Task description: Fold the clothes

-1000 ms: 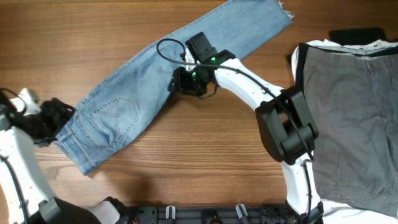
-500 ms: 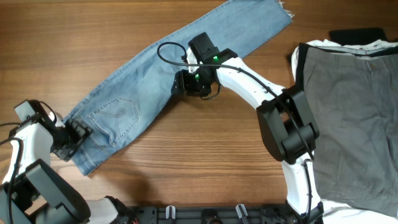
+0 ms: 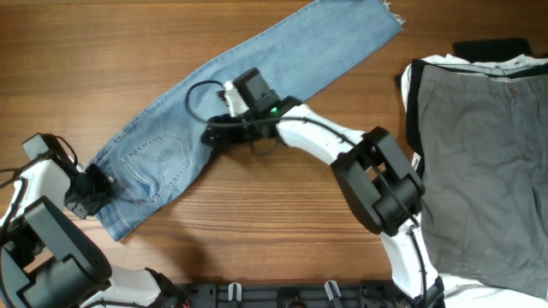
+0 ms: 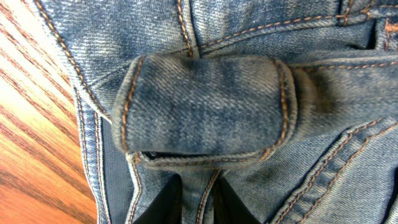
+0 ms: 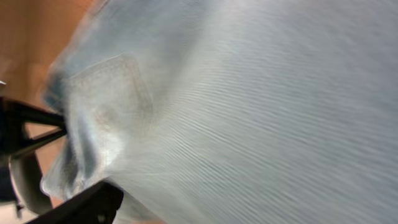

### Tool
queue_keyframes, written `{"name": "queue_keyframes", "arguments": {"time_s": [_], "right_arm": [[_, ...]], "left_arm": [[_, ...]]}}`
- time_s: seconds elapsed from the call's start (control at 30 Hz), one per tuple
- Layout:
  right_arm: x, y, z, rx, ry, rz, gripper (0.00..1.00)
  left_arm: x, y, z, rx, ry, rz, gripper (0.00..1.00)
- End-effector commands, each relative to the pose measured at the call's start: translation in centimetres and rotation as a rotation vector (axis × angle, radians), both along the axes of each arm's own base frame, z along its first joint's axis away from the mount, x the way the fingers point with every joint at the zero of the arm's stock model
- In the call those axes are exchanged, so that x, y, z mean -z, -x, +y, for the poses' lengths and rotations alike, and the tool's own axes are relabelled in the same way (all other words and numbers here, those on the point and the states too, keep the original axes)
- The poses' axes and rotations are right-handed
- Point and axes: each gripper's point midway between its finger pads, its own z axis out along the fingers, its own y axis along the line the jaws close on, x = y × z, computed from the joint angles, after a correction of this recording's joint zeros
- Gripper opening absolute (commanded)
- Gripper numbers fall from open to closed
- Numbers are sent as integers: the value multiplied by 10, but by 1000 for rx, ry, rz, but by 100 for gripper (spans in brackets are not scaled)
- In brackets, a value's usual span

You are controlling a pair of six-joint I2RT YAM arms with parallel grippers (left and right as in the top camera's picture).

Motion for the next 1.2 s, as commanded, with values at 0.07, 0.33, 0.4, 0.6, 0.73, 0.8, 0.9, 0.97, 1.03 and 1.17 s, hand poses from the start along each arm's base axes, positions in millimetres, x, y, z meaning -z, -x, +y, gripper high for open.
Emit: {"name": "queue_keyframes", "arguments": {"time_s": [0.07, 0.33, 0.4, 0.6, 0.73, 0.8, 0.9, 0.97, 1.03, 1.17], "right_arm": [[-9, -1, 18, -47, -55, -95, 49], [-20, 26, -42, -14, 155, 197, 4], [-42, 30, -63, 8, 197, 263, 4], [-69, 10, -56, 13, 108, 208, 49], [-47, -5, -72, 74, 226, 145, 76], [-34, -7, -95, 108, 353, 121, 65], [-22, 3, -129, 145, 476, 196, 32], [-17, 16, -143, 124, 516, 255, 29], [-13, 36, -138, -2, 472, 282, 43], [12, 54, -94, -107, 299, 231, 50]], "left_arm": [[37, 30, -9, -19, 32, 140, 19], [37, 29, -8, -19, 28, 134, 20], [37, 29, -8, -19, 28, 134, 21], [21, 16, 1, -19, 22, 124, 49], [15, 13, 3, -19, 23, 126, 47], [15, 13, 4, -19, 22, 125, 43], [15, 11, 5, -19, 17, 118, 29], [15, 10, 6, -19, 14, 114, 28], [15, 9, 6, -20, 12, 112, 34], [15, 6, 8, -20, 3, 98, 37]]}}
